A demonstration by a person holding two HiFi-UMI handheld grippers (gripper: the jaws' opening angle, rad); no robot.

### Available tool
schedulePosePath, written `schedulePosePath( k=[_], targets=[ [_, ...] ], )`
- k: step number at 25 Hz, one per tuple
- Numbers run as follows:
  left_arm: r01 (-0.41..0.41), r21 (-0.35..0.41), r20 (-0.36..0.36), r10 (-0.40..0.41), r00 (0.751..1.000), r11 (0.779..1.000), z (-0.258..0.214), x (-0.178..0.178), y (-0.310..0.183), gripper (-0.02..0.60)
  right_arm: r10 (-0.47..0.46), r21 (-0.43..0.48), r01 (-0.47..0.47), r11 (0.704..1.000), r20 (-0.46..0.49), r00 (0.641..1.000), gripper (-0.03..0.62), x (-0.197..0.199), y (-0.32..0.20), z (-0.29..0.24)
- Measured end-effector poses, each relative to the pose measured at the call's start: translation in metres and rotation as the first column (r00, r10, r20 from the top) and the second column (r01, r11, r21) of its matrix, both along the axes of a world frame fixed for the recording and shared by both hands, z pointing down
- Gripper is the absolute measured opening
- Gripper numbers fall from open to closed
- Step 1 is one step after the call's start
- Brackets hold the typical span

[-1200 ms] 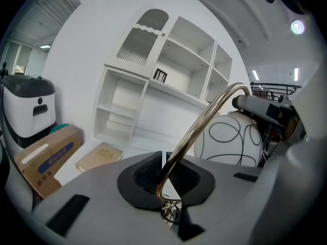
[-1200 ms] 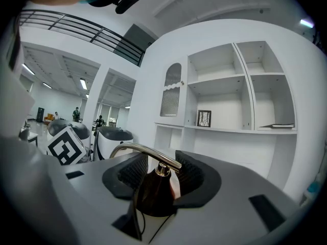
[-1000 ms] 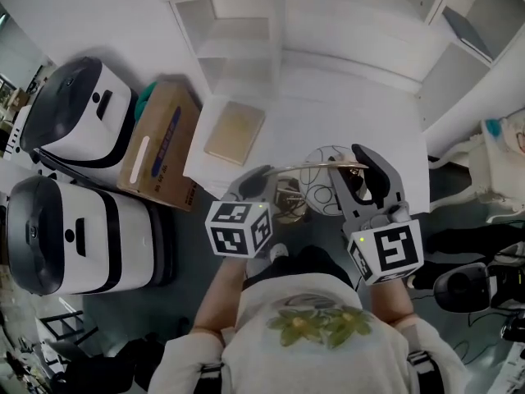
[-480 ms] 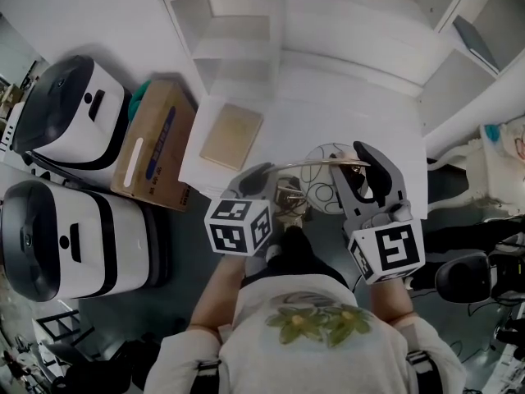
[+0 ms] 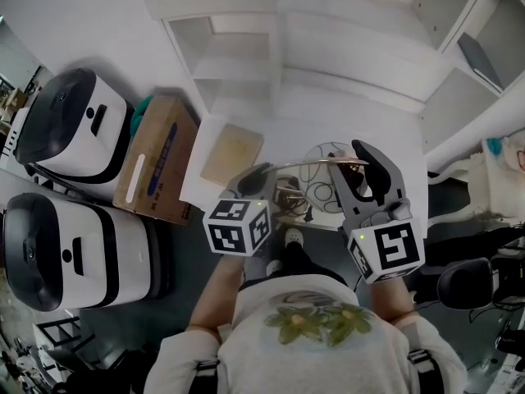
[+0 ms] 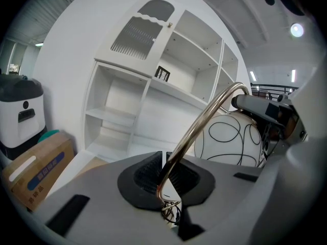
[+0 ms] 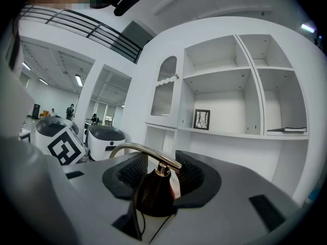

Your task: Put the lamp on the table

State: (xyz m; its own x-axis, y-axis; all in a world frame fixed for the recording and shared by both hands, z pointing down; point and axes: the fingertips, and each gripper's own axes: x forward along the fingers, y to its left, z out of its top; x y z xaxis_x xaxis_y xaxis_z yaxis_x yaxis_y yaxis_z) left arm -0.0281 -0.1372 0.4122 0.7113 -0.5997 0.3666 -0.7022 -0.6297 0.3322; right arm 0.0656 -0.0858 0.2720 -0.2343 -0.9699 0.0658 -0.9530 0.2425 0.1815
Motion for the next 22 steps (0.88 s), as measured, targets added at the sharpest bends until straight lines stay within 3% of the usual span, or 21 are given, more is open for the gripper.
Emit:
schedulePosePath(
  k=[22],
  targets=[
    [0.018, 0.039, 0.004, -0.018, 1.0, 0.999, -0.014, 0.037, -0.072, 0.038, -0.015, 0.045, 0.015, 0.999, -0.011, 1.0, 0.187, 0.037, -0.07, -0.013]
  ],
)
